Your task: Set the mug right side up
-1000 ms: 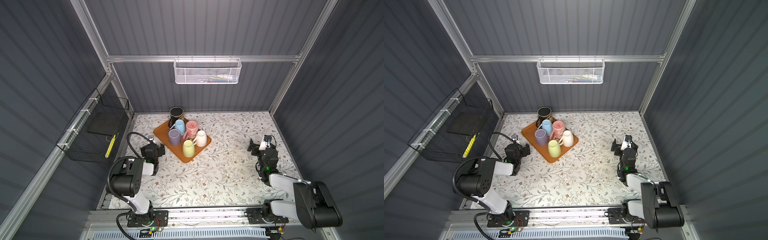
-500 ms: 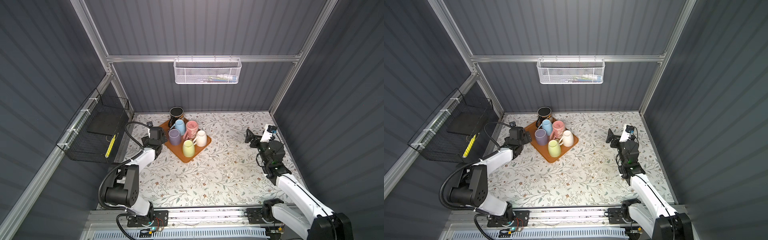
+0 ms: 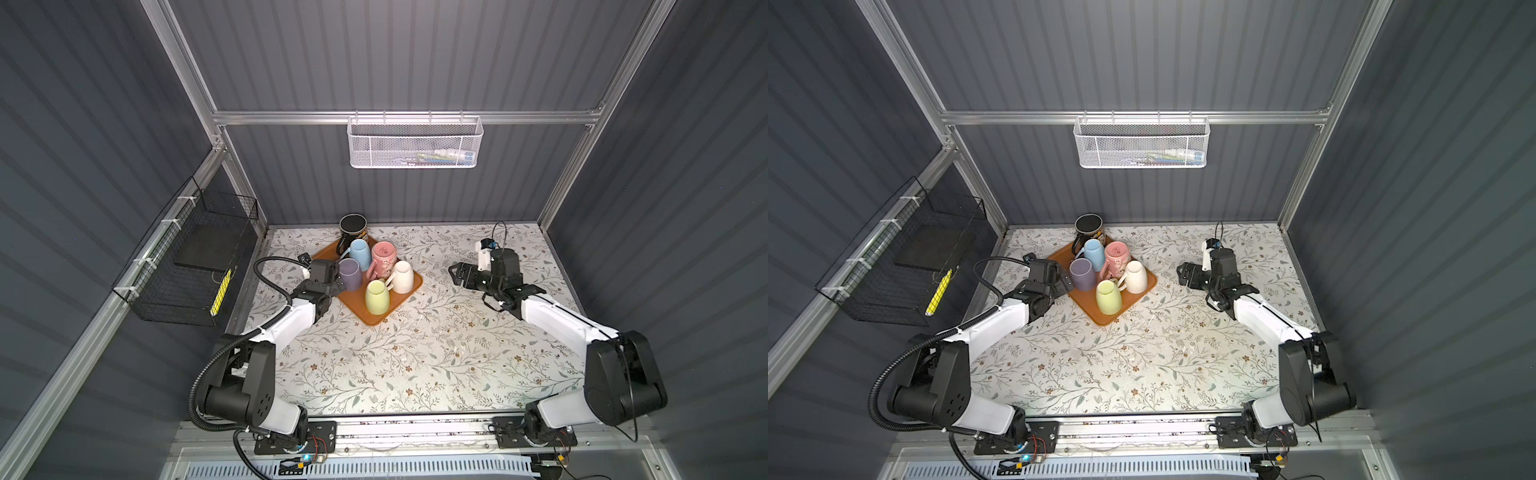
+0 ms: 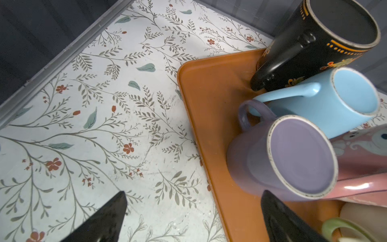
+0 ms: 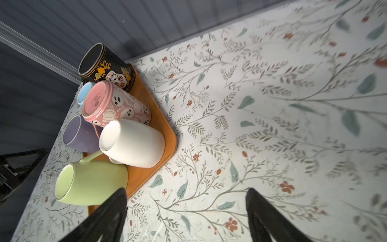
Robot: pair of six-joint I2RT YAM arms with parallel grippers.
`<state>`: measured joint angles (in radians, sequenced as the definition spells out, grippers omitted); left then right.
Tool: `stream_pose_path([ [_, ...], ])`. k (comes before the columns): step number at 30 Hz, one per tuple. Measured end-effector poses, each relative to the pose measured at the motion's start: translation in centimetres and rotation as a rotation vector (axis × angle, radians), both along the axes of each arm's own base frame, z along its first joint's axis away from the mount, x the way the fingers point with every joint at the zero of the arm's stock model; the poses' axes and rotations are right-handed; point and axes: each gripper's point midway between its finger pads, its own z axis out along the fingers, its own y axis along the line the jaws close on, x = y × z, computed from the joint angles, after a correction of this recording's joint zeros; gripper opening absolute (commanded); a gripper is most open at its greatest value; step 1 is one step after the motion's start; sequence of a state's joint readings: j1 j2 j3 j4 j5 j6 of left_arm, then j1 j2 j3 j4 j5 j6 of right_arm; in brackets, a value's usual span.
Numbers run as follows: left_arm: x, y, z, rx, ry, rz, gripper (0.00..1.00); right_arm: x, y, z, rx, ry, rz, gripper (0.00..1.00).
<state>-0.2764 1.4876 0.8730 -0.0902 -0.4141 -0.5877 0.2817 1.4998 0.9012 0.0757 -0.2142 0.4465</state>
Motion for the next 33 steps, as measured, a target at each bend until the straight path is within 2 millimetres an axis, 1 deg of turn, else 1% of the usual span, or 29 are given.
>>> stream_pose_path([
  [2,-0.1,-0.3,-0.2,-0.028,0.006,0.0,1.0,0.5,0.9,-1.2,0.021,0.05,0.01,0.8],
  [4,-0.3,-0.6,-0.5,-0.054,0.013,0.002,1.0,1.3,2.0,-1.9,0.04,0.086,0.017,0.77],
  [9,-0.6,-1.0,-1.0,-0.096,0.03,0.008,1.0,2.7,4.5,-3.3,0.09,0.161,0.033,0.7],
  [11,-0.9,-1.1,-1.5,-0.11,0.041,0.008,1.0,3.3,5.2,-3.9,0.112,0.185,0.036,0.68],
  [15,-2.2,-1.1,-2.9,-0.141,0.063,0.018,1.0,3.8,6.2,-5.6,0.146,0.251,0.044,0.63],
  [19,-3.4,-0.9,-3.5,-0.16,0.065,0.024,1.0,4.8,7.4,-7.7,0.183,0.312,0.064,0.59],
  [23,-4.0,-0.8,-2.9,-0.172,0.04,0.019,1.0,4.9,8.3,-9.8,0.211,0.372,0.075,0.54],
  [25,-4.4,-0.8,-2.6,-0.18,0.024,0.015,1.0,5.1,8.6,-10.5,0.223,0.394,0.082,0.5],
  [28,-5.1,-0.6,-2.4,-0.187,0.009,0.011,1.0,5.7,9.2,-11.0,0.243,0.41,0.088,0.45],
  [33,-5.6,-0.5,-1.5,-0.196,-0.018,0.006,1.0,6.0,9.5,-11.9,0.255,0.436,0.085,0.42],
])
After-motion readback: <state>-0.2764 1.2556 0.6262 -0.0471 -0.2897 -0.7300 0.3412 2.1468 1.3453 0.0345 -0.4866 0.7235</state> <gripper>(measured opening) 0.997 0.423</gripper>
